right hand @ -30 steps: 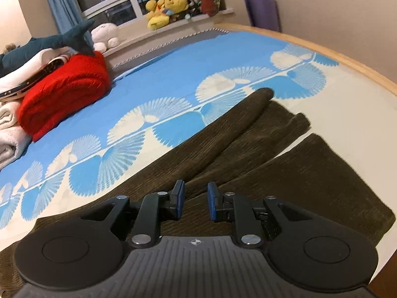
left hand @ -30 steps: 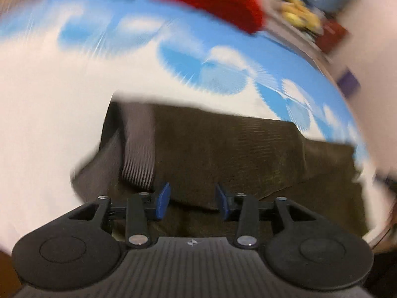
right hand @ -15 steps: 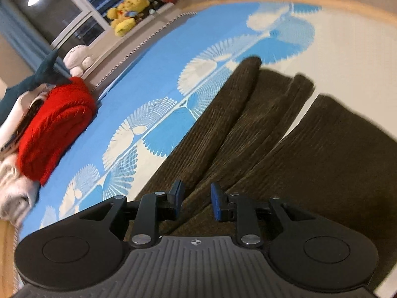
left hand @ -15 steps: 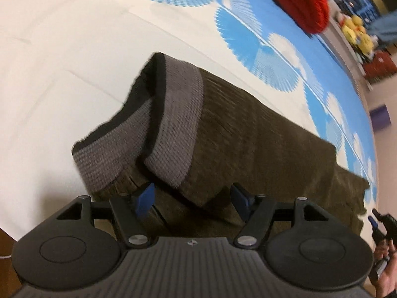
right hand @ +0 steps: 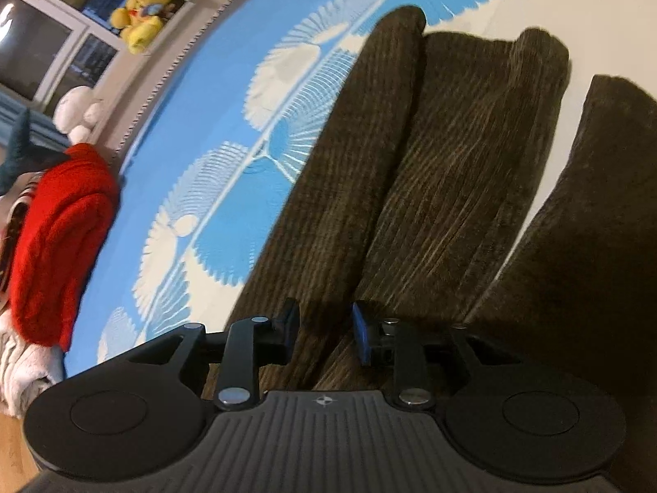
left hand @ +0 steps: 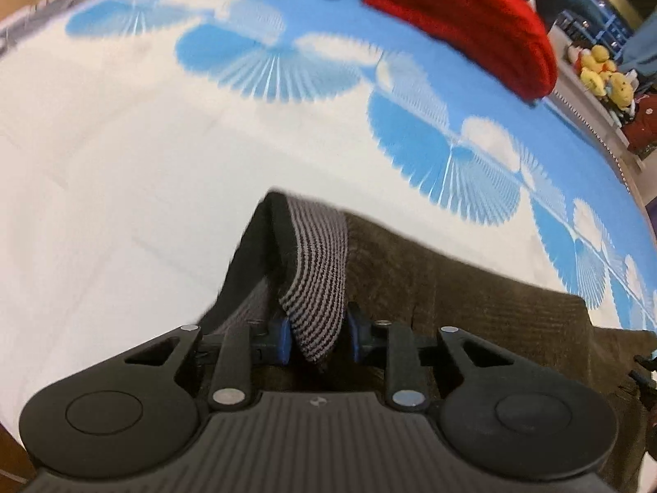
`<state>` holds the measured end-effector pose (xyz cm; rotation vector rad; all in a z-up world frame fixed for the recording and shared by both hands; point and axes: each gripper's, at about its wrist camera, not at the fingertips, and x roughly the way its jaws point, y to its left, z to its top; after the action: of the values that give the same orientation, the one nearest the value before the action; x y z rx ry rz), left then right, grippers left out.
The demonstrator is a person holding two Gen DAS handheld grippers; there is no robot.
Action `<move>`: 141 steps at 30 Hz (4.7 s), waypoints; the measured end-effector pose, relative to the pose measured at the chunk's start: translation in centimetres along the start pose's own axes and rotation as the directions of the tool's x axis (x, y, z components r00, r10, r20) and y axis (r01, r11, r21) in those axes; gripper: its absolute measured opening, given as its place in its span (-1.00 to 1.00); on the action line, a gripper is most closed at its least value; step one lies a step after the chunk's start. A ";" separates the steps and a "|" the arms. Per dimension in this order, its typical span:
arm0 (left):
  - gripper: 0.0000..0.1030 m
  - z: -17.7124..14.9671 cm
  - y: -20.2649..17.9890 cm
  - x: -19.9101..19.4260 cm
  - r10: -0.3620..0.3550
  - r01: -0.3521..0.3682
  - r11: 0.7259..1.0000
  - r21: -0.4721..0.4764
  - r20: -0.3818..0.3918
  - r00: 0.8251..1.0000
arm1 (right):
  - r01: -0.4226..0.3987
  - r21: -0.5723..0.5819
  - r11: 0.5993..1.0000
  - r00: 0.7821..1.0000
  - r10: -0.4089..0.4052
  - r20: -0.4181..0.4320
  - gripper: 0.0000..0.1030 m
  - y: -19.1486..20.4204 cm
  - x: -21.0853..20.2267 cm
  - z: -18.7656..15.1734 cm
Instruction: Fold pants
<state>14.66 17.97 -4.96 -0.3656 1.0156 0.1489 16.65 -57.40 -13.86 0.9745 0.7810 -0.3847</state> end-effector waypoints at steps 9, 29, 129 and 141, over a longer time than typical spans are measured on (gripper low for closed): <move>-0.44 0.3 0.3 -0.8 -0.022 0.022 1.000 -0.018 0.017 1.000 | -0.003 -0.048 0.999 0.997 0.007 0.082 -0.94 1.2 -0.4 0.7; -0.45 -3.3 4.8 -3.8 0.105 -0.110 0.993 -0.045 -0.103 0.989 | 0.181 -0.202 0.963 0.972 -0.206 -0.111 -0.92 -9.3 -17.7 -10.3; -0.09 -2.9 4.3 -2.3 0.120 -0.129 0.989 -0.069 -0.119 0.986 | -0.024 0.308 0.951 0.990 -0.019 0.137 -0.46 -17.1 -17.4 -2.5; -0.55 -3.9 4.4 -6.2 0.090 -0.089 0.989 -0.116 -0.001 0.996 | 0.054 0.174 0.983 0.939 -0.110 0.327 -0.85 -15.6 -23.5 -4.4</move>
<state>7.03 20.93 -2.54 -0.4256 1.0222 0.2905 -10.51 -62.94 -7.11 0.9961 0.4850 -0.6775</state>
